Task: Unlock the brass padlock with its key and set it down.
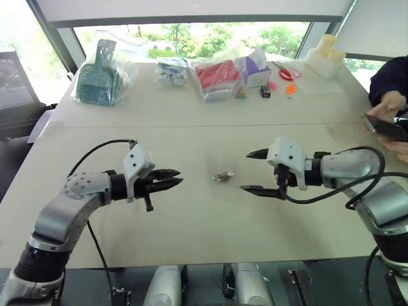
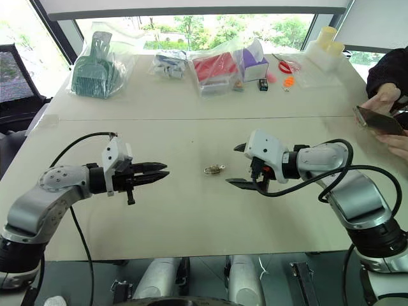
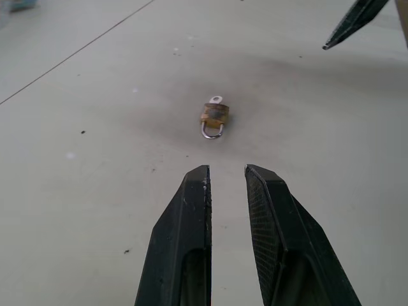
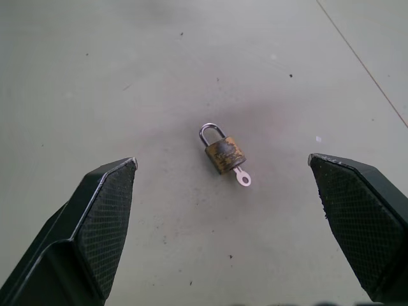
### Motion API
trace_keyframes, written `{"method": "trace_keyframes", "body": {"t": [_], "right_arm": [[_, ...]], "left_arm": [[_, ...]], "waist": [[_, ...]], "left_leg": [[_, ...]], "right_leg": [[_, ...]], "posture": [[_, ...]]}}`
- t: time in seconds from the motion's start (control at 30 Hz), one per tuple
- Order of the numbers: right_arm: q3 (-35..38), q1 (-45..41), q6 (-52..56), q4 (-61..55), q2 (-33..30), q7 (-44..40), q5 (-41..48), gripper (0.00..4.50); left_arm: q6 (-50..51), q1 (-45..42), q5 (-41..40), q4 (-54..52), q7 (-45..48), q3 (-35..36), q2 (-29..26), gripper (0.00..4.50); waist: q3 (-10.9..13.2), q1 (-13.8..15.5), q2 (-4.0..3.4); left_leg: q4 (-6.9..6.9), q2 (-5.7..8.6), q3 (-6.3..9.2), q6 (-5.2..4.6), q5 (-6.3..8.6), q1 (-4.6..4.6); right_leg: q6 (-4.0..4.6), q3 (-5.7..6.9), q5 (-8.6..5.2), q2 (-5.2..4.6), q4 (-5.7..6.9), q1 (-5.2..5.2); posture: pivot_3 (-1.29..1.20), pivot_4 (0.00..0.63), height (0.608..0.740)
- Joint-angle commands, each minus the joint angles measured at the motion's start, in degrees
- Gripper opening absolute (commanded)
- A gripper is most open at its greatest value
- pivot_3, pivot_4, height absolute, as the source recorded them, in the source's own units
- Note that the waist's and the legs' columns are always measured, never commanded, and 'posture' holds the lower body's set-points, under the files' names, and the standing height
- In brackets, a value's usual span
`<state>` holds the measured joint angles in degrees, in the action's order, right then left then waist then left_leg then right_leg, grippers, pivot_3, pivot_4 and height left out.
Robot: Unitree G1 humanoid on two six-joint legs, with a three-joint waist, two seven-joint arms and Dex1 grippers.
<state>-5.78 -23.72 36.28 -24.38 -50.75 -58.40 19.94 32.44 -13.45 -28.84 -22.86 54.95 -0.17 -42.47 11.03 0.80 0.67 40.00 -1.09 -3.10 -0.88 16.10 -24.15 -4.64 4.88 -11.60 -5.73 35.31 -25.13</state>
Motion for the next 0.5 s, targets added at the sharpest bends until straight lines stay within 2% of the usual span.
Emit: {"method": "trace_keyframes", "body": {"t": [0.03, 0.5], "right_arm": [[1.52, 0.75, -0.95, -1.54, -1.14, -0.63, 0.49, 4.48], [2.58, 2.81, 1.01, -3.41, -2.82, -0.42, 1.78, 4.48]], "left_arm": [[0.11, -0.73, -1.59, -1.69, 0.56, 1.61, -0.62, 0.82], [-3.68, -2.19, 1.6, -1.3, 0.15, -1.13, 0.12, 0.82]], "waist": [[0.0, 0.03, 0.0], [0.0, 0.04, 0.0]], "left_leg": [[0.0, 0.0, 0.0, 0.0, 0.0, 0.0], [0.0, 0.0, -0.01, 0.0, 0.0, 0.0]], "right_leg": [[0.0, 0.0, 0.0, 0.0, 0.0, 0.0], [-0.01, 0.0, 0.01, 0.0, 0.0, 0.0]], "posture": [[0.0, 0.15, 0.74], [0.0, 0.15, 0.74]]}}
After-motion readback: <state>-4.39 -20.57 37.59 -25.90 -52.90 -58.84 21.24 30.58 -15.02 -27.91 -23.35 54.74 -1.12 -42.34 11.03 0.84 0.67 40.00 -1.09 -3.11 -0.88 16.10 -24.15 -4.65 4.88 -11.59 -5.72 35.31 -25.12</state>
